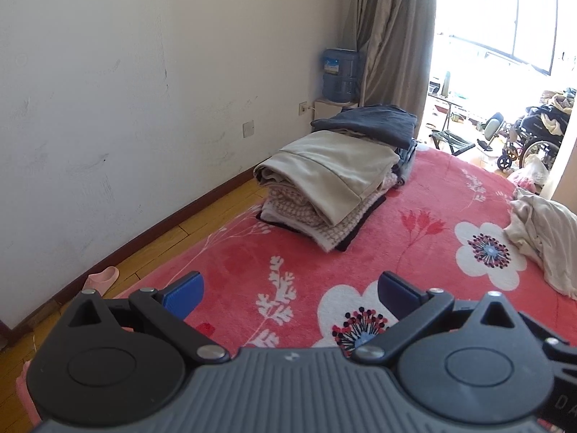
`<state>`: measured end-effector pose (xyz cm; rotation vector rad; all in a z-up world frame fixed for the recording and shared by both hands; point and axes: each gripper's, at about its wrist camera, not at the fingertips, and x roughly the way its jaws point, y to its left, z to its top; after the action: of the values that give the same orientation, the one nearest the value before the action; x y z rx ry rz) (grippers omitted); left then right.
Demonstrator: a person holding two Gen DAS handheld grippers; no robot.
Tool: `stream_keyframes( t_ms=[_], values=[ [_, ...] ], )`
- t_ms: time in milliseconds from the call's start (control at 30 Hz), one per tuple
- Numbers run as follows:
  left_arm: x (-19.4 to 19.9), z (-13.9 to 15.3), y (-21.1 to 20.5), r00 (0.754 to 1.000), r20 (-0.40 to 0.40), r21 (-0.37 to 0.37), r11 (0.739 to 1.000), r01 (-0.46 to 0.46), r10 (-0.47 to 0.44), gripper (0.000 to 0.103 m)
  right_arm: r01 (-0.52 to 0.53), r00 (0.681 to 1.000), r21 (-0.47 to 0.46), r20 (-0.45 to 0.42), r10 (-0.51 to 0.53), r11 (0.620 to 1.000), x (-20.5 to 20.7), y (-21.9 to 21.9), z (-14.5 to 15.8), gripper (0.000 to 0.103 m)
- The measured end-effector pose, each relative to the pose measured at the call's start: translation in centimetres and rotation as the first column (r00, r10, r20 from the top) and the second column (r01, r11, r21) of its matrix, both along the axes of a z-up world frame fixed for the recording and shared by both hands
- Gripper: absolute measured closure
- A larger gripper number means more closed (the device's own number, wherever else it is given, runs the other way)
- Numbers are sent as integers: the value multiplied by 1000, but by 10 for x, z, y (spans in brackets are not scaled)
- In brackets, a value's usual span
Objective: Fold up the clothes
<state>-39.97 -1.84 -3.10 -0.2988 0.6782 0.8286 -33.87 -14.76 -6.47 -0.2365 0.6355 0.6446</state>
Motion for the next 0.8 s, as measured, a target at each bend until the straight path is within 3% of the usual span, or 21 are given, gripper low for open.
stream_keyframes(
  t_ms=[233,800],
  values=[
    [-4,-1,10,1000,5,-19,1000,4,-3,0,-16,1000,-6,22,16,1000,-6,16,3,1],
    [-11,11,17,1000,17,15,1000,8,-8,0,-33,997,-19,66,34,999,-23,31,15,1]
  ],
)
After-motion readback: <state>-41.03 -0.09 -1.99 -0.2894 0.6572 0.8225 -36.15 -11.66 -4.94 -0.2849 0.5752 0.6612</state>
